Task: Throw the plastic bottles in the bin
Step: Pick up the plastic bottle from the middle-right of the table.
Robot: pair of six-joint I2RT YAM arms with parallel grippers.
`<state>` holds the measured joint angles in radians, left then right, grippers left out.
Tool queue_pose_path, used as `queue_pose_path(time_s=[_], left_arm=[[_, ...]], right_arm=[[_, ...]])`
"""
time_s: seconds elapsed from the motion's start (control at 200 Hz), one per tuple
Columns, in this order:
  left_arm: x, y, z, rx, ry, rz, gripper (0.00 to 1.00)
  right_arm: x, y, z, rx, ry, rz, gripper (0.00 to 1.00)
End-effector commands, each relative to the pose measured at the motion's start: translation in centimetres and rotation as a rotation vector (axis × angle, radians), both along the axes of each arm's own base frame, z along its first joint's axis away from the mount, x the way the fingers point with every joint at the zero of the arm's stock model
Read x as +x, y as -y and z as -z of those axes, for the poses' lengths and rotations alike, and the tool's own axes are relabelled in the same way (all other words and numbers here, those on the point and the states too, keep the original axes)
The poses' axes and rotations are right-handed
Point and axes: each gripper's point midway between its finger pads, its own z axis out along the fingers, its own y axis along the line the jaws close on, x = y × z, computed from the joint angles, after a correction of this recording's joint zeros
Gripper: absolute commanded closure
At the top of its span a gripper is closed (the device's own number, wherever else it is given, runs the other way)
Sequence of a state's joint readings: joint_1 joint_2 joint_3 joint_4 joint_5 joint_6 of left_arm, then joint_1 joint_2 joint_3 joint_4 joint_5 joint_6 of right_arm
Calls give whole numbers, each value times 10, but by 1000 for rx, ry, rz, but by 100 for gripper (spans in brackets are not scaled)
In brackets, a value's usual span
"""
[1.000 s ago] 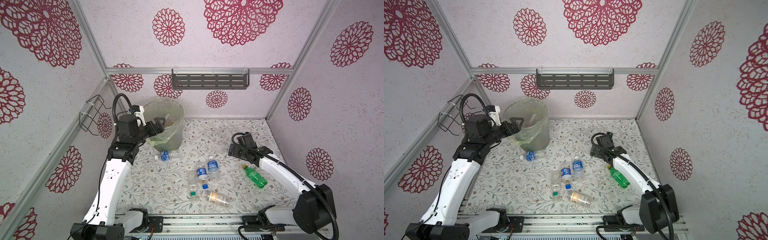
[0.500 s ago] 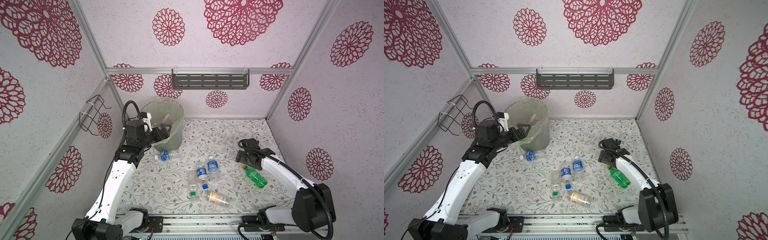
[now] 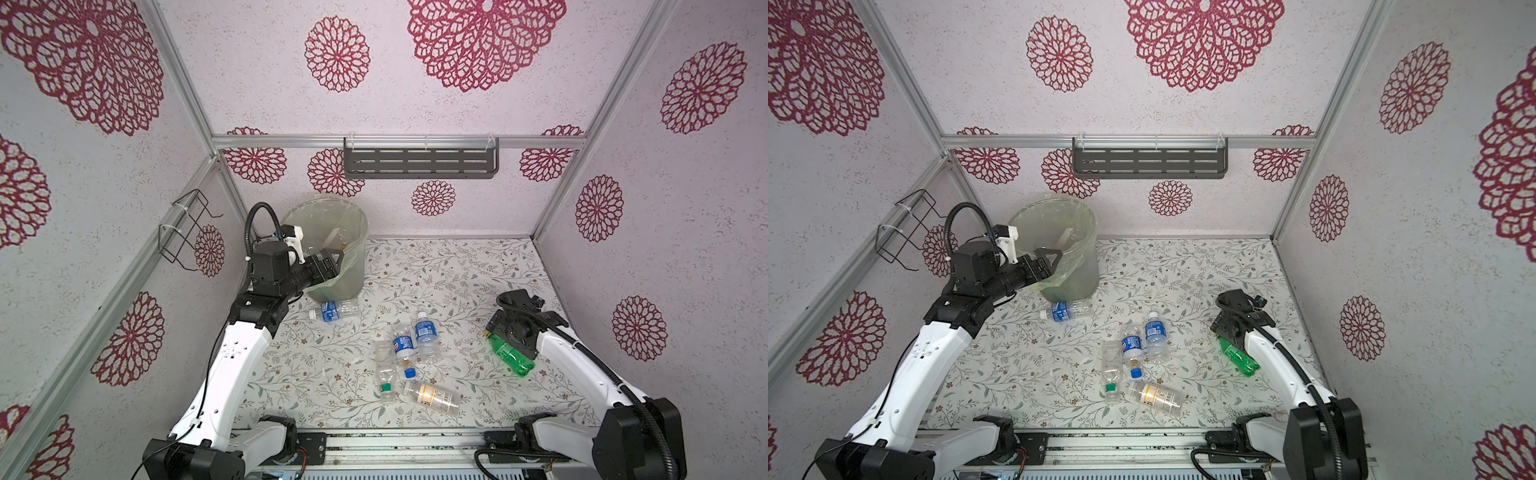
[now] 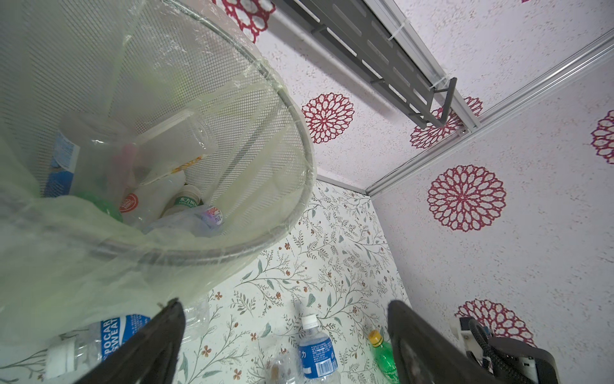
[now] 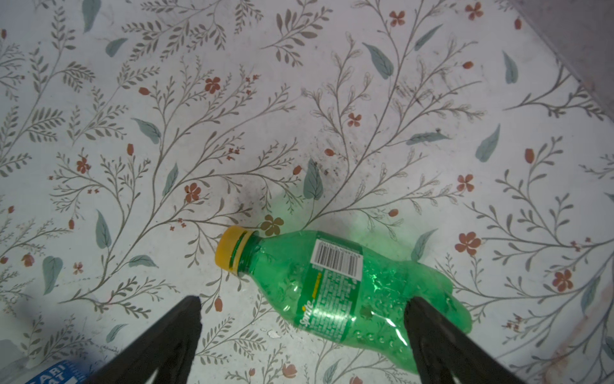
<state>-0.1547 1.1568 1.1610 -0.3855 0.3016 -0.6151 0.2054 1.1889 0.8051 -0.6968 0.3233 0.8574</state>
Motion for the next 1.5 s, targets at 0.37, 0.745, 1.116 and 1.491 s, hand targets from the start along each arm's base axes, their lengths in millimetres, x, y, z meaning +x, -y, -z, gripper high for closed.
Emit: queue_pose_path(time_s=[0.37,0.745,1.116,1.491], left_arm=[[-5,-1,-4,23,30,4,3],[-6,-2,-3,29,30,-3,3],[-3,-2,1,26,19,-5,3],[-2,-2,4,26,9,-7,3]], right_arm=[[-5,0,15,59,24,14,1],[-17,-13,32,146,23,3,2],[-23,-20,60,197,-31,20,9],[-12,-23,61,213,-2,31,28]])
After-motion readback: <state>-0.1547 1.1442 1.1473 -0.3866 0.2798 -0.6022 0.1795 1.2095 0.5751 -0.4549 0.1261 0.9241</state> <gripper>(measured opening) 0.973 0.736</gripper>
